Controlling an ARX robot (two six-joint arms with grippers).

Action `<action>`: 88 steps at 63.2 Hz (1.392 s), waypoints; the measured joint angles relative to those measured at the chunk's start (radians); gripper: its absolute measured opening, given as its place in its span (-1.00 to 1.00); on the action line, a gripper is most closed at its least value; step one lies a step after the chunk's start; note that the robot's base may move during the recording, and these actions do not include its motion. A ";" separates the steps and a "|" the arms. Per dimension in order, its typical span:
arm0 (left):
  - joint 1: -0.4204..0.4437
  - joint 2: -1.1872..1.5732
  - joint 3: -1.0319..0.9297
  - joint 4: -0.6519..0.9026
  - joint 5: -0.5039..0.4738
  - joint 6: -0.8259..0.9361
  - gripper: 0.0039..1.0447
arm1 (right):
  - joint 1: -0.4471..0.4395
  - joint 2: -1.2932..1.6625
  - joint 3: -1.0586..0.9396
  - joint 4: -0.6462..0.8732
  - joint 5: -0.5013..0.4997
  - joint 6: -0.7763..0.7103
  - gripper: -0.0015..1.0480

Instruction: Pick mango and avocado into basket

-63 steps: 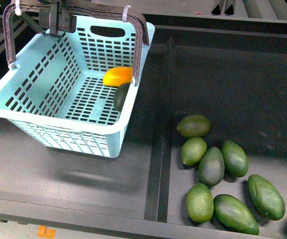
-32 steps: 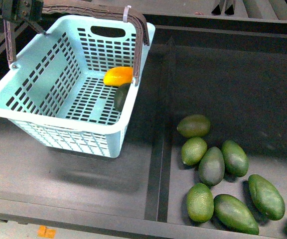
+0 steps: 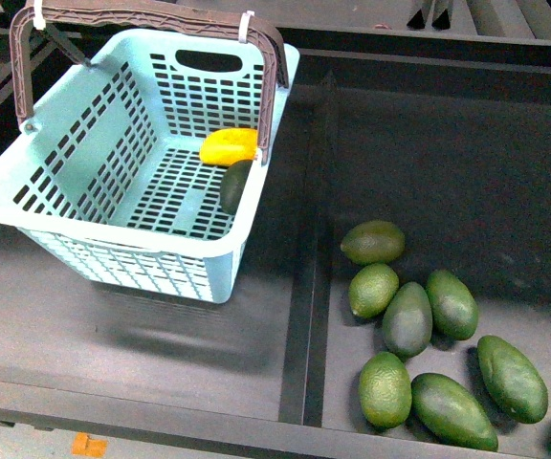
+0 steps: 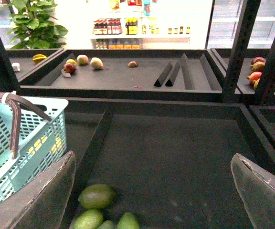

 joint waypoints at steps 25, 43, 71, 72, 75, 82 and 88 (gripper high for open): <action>0.108 -0.322 -0.210 -0.119 0.106 0.006 -0.96 | 0.000 0.000 0.000 0.000 0.000 0.000 0.83; 0.108 -0.636 -0.268 -0.371 0.109 0.008 -0.96 | 0.000 0.000 0.000 0.000 0.000 0.000 0.83; 0.108 -0.977 -0.272 -0.685 0.109 0.008 -0.96 | 0.000 0.000 0.000 0.000 0.000 0.000 0.83; 0.108 -0.985 -0.272 -0.694 0.109 0.008 -0.96 | 0.000 0.000 0.000 0.000 0.000 0.000 0.83; 0.108 -1.008 -0.272 -0.715 0.109 0.008 -0.96 | 0.000 0.000 0.000 0.000 0.000 0.000 0.83; 0.108 -1.059 -0.272 -0.766 0.109 0.008 -0.96 | 0.000 0.000 0.000 0.000 0.000 0.000 0.83; 0.108 -1.100 -0.272 -0.806 0.109 0.008 -0.96 | 0.000 0.000 0.000 0.000 0.000 0.000 0.83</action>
